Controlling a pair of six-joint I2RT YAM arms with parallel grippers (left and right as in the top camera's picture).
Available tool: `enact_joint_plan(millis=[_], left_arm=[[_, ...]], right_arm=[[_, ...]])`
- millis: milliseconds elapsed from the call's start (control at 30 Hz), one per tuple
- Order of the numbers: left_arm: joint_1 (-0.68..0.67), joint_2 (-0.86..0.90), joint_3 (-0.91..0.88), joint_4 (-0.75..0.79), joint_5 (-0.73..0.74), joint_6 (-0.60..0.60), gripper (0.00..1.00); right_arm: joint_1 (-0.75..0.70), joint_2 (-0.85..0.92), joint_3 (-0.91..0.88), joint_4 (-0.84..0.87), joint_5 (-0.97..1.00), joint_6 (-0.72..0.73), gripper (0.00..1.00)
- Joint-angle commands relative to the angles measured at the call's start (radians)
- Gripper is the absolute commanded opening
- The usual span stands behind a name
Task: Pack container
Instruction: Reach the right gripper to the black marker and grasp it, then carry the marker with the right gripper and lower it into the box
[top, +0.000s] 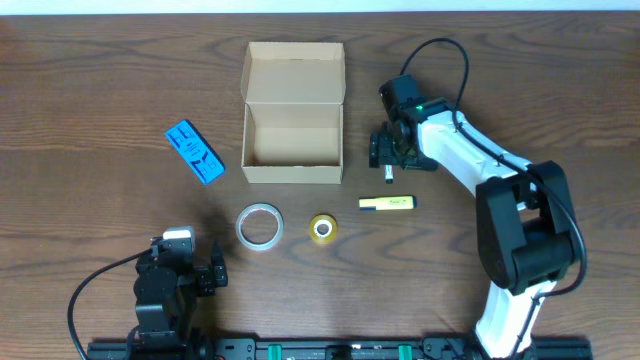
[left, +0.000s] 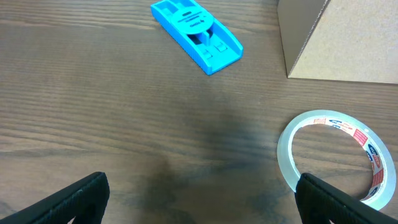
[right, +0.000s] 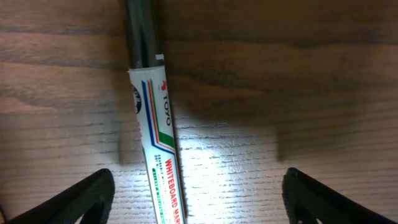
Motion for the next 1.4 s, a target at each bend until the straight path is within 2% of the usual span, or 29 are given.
enact_joint_plan(millis=[0,100,233,333,433,600,967,1167,1367], left_arm=[[-0.005,-0.006,-0.009,-0.003,-0.008,0.014,0.95],[-0.005,-0.006,-0.009,-0.002,-0.008,0.014,0.95],[-0.005,-0.006,-0.009,-0.003,-0.008,0.014,0.95],[-0.005,-0.006,-0.009,-0.002,-0.008,0.014,0.95],[-0.005,-0.006,-0.009,-0.003,-0.008,0.014,0.95],[-0.005,-0.006,-0.009,-0.003,-0.008,0.014,0.95],[-0.005,-0.006,-0.009,-0.003,-0.008,0.014,0.95],[-0.005,-0.006,-0.009,-0.003,-0.008,0.014,0.95],[-0.005,-0.006,-0.009,-0.003,-0.008,0.014,0.95]], right_arm=[[0.009,0.018,0.019,-0.002,0.003,0.008,0.83],[0.009,0.035,0.019,-0.002,-0.005,-0.005,0.79],[0.009,0.05,0.019,-0.004,-0.02,-0.031,0.65],[0.009,0.051,0.019,-0.002,-0.02,-0.031,0.47],[0.009,0.051,0.019,-0.003,-0.02,-0.035,0.23],[0.009,0.05,0.02,0.0,-0.024,-0.059,0.01],[0.016,-0.074,0.14,-0.11,-0.024,-0.145,0.01],[0.09,-0.19,0.264,-0.163,-0.042,-0.36,0.01],[0.197,-0.182,0.338,-0.114,-0.042,-0.543,0.01]])
